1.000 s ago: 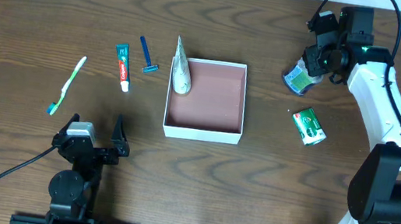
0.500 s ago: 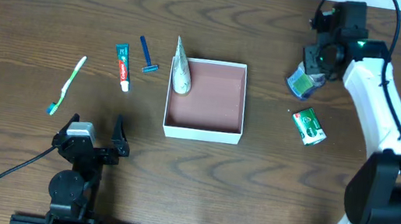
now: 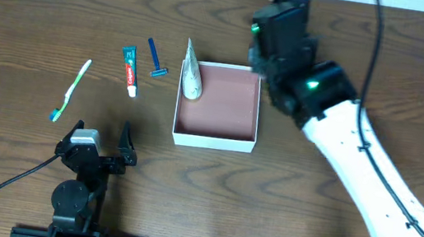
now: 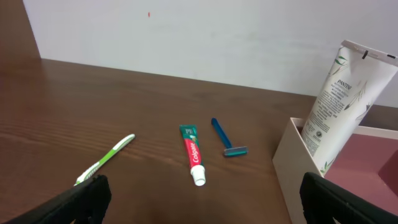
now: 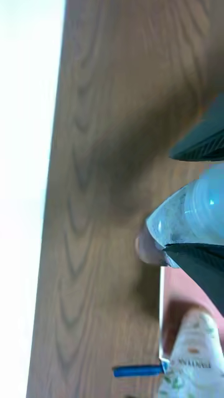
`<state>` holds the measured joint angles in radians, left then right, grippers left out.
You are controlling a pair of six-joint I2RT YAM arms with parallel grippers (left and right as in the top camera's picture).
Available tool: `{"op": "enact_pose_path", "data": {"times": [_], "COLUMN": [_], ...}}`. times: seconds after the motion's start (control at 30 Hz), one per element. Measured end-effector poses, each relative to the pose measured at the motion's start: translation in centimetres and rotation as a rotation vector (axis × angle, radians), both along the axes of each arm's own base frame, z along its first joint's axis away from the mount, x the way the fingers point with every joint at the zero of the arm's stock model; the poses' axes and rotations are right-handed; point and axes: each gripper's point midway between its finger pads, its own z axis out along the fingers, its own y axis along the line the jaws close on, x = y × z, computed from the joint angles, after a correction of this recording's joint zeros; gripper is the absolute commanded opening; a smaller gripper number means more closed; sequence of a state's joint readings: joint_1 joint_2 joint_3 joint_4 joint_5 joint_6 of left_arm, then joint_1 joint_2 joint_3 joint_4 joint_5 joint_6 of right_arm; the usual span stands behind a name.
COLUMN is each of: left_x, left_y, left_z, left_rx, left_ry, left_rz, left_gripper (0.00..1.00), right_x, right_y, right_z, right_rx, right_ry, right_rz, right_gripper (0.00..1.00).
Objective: Pack container
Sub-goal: 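Carry the soap bottle over the box and lower it in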
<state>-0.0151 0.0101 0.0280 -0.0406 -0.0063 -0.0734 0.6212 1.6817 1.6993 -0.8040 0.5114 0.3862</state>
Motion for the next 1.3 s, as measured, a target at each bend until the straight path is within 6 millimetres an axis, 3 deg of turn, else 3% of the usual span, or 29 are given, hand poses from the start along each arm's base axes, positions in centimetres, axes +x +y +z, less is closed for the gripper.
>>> {"op": "enact_pose_path", "data": {"times": [0.33, 0.63, 1.3], "left_x": [0.0, 0.0, 0.0], "left_y": [0.0, 0.0, 0.0], "left_z": [0.0, 0.0, 0.0], "left_rx": [0.0, 0.0, 0.0], "left_ry": [0.0, 0.0, 0.0], "left_rz": [0.0, 0.0, 0.0], "left_gripper": [0.98, 0.98, 0.98], "right_x": [0.3, -0.3, 0.1], "right_y": [1.9, 5.2, 6.7], "right_z": [-4.7, -8.6, -13.4], "right_rx": [0.113, 0.159, 0.152], "right_ry": [0.076, 0.139, 0.206], "right_rz": [-0.14, -0.167, -0.196], "right_gripper": [0.01, 0.01, 0.01]}}
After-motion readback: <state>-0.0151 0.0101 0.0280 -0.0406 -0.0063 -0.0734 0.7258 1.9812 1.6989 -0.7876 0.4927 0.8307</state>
